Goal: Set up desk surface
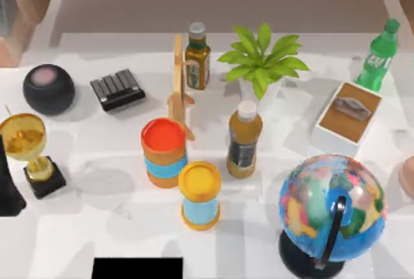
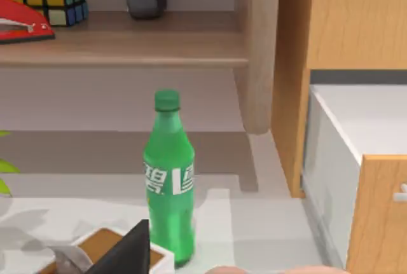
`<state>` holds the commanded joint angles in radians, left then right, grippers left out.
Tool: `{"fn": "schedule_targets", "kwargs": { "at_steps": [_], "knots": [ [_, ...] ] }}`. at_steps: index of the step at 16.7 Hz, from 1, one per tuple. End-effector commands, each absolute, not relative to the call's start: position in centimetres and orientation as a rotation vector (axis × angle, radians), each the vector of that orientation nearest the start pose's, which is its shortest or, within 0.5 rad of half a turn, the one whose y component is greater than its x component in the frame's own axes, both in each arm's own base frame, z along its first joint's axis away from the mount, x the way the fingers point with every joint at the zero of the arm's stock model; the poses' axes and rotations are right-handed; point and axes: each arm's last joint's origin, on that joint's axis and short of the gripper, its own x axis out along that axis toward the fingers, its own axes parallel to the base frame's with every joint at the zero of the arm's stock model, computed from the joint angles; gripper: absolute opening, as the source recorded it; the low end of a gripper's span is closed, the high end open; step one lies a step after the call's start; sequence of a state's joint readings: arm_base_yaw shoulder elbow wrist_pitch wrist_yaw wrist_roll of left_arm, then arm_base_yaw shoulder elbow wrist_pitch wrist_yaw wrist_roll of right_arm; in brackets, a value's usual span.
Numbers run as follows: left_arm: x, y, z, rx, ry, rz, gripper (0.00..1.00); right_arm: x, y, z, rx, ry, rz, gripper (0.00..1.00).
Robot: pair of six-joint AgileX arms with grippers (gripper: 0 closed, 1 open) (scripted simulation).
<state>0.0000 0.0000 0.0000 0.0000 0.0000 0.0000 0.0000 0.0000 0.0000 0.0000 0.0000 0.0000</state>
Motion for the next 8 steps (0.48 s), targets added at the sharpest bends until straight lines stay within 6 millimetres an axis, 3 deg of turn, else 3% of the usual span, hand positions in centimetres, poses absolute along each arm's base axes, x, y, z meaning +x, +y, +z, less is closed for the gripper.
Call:
{"fn": "schedule_targets", "kwargs": {
  "at_steps": [4,8],
  "knots": [
    [10.6,-0.1,16.0,0.0,0.0,0.0,1.0,10.6,-0.2,16.4,-0.002,0.015,-0.005,1.0],
    [10.6,-0.1,16.0,0.0,0.0,0.0,1.0,11.0,-0.5,19.1,-0.012,0.113,-0.039,1.0]
  ]
}}
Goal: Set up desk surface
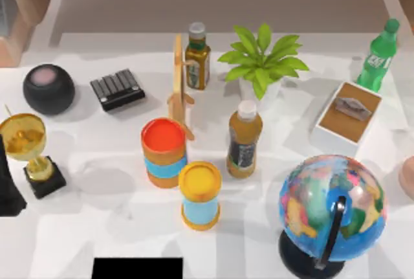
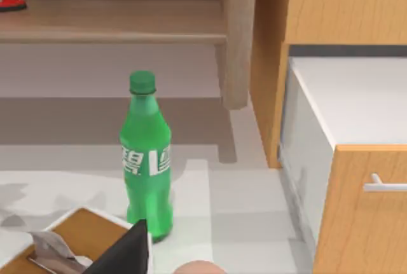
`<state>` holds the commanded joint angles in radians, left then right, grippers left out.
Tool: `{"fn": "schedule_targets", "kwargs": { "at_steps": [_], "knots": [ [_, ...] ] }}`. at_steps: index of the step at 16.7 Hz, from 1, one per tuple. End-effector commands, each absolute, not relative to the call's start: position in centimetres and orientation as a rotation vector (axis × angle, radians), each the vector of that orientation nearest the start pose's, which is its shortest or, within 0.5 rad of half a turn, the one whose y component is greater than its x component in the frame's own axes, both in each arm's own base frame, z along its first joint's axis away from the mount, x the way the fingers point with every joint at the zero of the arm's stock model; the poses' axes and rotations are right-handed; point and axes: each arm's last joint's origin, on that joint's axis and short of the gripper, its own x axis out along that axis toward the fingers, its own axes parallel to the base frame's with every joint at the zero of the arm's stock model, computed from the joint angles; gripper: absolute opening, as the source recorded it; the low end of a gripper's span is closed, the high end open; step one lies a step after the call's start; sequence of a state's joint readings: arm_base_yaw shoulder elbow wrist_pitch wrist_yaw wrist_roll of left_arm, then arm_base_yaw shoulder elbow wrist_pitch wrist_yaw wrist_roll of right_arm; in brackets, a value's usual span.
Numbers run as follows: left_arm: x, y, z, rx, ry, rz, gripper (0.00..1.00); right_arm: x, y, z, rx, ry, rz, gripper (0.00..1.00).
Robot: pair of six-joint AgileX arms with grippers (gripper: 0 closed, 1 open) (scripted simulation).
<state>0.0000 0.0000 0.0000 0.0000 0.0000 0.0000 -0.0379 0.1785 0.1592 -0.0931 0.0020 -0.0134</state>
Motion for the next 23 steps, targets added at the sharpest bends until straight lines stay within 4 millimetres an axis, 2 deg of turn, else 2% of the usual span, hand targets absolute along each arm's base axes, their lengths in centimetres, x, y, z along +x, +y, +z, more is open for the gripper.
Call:
{"fn": "schedule_targets", "kwargs": {
  "at_steps": [3,6,10,13,15,17,20,23],
  "knots": [
    [10.6,-0.1,16.0,0.0,0.0,0.0,1.0,12.3,-1.0,22.4,-0.021,0.234,-0.077,1.0],
    [10.6,-0.1,16.0,0.0,0.0,0.0,1.0,14.9,-1.9,26.1,-0.024,0.385,-0.12,1.0],
    [10.6,-0.1,16.0,0.0,0.0,0.0,1.0,20.7,-3.9,30.3,-0.014,0.611,-0.173,1.0],
    [10.6,-0.1,16.0,0.0,0.0,0.0,1.0,26.4,-6.3,31.9,0.004,0.786,-0.203,1.0],
    [10.6,-0.1,16.0,0.0,0.0,0.0,1.0,30.4,-8.2,31.8,0.021,0.9,-0.217,1.0],
    [10.6,-0.1,16.0,0.0,0.0,0.0,1.0,34.3,-10.2,31.0,0.04,1.01,-0.225,1.0],
    [10.6,-0.1,16.0,0.0,0.0,0.0,1.0,39.3,-13.1,28.3,0.072,1.161,-0.228,1.0],
    [10.6,-0.1,16.0,0.0,0.0,0.0,1.0,43.2,-15.6,24.6,0.106,1.29,-0.221,1.0]
  ]
}}
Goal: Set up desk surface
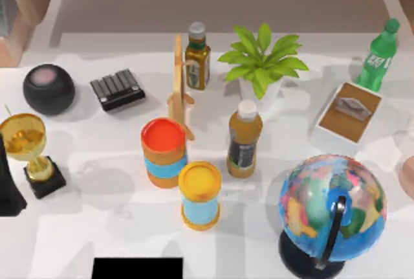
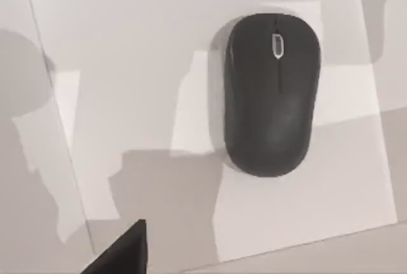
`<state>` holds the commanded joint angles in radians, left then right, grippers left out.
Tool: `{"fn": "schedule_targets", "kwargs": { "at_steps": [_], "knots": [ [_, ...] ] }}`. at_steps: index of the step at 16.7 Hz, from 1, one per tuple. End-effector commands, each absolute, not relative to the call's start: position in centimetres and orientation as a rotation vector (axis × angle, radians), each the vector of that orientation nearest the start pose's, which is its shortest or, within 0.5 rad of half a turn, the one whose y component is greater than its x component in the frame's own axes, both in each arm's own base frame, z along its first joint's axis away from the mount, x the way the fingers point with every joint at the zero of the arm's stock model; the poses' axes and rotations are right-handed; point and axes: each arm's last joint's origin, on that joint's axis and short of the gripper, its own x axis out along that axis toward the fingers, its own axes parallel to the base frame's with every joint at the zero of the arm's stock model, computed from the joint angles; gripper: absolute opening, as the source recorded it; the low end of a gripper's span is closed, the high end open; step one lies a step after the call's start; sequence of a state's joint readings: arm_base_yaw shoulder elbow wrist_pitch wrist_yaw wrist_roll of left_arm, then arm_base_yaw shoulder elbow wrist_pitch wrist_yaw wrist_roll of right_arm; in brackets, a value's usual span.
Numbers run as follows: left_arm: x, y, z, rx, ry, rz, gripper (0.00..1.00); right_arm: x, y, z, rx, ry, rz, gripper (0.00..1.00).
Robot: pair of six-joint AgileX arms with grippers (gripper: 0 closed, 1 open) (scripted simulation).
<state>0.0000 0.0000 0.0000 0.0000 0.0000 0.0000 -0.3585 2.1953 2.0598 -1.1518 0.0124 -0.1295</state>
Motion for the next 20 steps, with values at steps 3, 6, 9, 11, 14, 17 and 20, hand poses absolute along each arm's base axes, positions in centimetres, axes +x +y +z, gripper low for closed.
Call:
{"fn": "schedule_targets", "kwargs": {
  "at_steps": [3,6,9,11,14,17,20],
  "knots": [
    [10.6,-0.1,16.0,0.0,0.0,0.0,1.0,45.7,-17.1,20.8,0.136,1.391,-0.209,1.0],
    [10.6,-0.1,16.0,0.0,0.0,0.0,1.0,47.2,-17.6,18.0,0.156,1.452,-0.193,1.0],
    [10.6,-0.1,16.0,0.0,0.0,0.0,1.0,48.0,-17.5,17.0,0.162,1.465,-0.182,1.0],
    [10.6,-0.1,16.0,0.0,0.0,0.0,1.0,48.0,-17.5,17.0,0.162,1.465,-0.182,1.0],
    [10.6,-0.1,16.0,0.0,0.0,0.0,1.0,48.0,-17.5,17.0,0.162,1.465,-0.182,1.0],
    [10.6,-0.1,16.0,0.0,0.0,0.0,1.0,47.9,-17.6,16.9,0.163,1.465,-0.184,1.0],
    [10.6,-0.1,16.0,0.0,0.0,0.0,1.0,47.8,-17.7,16.5,0.163,1.465,-0.182,1.0]
  ]
}}
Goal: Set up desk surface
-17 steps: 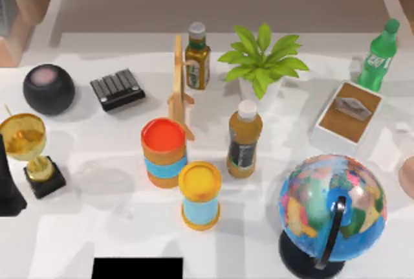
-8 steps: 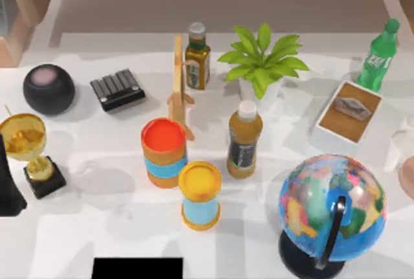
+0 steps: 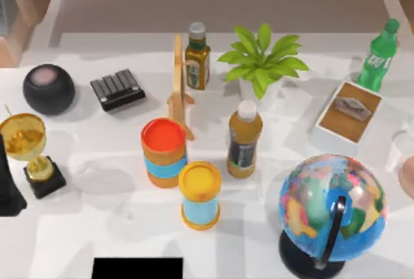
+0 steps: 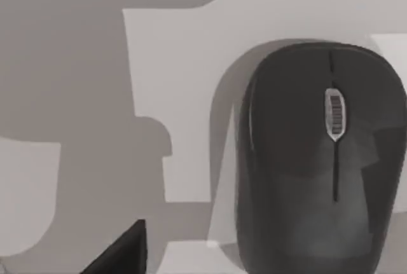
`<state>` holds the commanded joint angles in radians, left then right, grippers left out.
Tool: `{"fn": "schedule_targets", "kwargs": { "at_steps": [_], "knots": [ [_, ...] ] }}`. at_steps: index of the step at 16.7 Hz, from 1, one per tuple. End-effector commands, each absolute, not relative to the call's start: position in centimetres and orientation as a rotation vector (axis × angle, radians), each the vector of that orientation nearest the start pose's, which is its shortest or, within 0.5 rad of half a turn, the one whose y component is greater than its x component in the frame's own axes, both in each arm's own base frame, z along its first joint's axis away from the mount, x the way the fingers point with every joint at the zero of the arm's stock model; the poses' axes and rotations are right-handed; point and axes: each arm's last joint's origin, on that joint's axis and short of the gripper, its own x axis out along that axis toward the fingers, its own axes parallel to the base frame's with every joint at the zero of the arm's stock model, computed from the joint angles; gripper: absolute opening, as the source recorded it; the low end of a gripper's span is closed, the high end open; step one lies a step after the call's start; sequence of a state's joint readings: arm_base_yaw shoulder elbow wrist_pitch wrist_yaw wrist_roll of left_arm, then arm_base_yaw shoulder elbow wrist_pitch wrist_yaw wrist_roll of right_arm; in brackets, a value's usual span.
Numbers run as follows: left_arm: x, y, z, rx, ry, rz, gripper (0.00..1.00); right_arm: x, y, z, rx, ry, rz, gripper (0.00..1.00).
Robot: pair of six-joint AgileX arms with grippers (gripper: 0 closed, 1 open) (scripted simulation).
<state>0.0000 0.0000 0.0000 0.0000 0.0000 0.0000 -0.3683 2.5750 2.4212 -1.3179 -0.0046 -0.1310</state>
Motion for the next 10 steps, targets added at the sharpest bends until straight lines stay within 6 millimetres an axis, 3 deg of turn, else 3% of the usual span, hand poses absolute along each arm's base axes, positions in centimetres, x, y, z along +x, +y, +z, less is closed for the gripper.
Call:
{"fn": "schedule_targets", "kwargs": {
  "at_steps": [7,10],
  "knots": [
    [10.6,-0.1,16.0,0.0,0.0,0.0,1.0,48.3,-17.5,14.0,0.162,1.465,-0.182,1.0],
    [10.6,-0.1,16.0,0.0,0.0,0.0,1.0,48.3,-17.5,14.0,0.162,1.465,-0.182,1.0]
  ]
}}
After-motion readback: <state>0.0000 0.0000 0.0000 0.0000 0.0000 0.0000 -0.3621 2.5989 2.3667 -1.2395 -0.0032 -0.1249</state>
